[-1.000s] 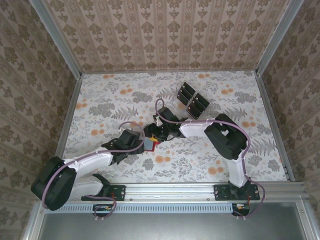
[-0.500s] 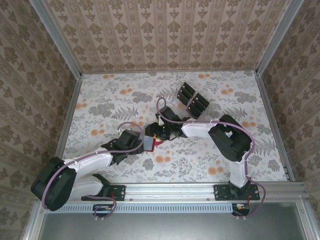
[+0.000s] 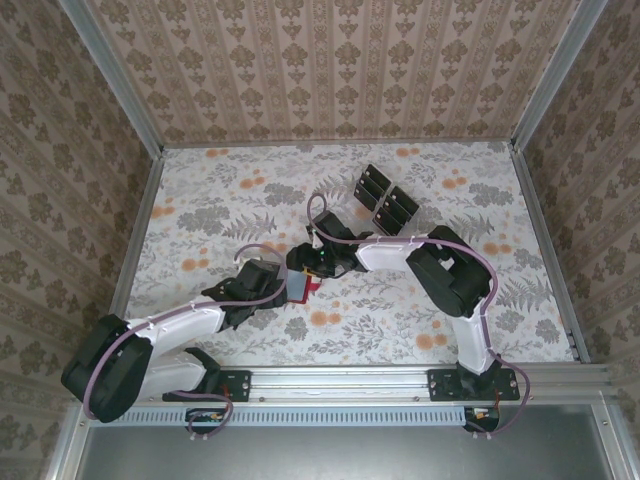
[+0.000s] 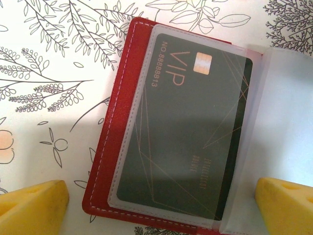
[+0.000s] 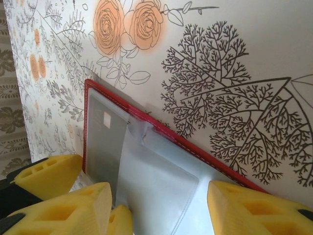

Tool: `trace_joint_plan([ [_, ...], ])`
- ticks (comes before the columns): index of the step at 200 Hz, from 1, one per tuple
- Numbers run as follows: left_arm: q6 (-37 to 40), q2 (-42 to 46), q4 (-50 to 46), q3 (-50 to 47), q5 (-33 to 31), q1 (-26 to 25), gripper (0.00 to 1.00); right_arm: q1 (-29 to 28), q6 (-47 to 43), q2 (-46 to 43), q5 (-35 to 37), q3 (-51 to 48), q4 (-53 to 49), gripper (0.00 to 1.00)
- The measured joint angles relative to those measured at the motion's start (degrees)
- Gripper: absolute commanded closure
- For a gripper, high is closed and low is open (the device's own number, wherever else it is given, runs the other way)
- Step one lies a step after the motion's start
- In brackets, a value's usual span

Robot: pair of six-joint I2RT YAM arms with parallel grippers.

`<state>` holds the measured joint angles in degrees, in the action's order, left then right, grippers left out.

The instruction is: Put the credit cards into the card holder

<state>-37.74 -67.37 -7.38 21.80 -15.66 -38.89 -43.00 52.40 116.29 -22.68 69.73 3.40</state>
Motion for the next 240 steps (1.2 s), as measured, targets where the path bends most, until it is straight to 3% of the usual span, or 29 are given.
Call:
trace_joint_plan([
  [177,0.0,0.3,0.0,0.0,0.0,0.0,0.00,-0.7,-0.1,1.2,-2.1,1.5,0.7,0.45],
  [240,-0.1,6.6,-1.6,0.0,0.0,0.0,0.00,-1.4,0.5,1.2,-2.9,1.6,1.2,0.45],
])
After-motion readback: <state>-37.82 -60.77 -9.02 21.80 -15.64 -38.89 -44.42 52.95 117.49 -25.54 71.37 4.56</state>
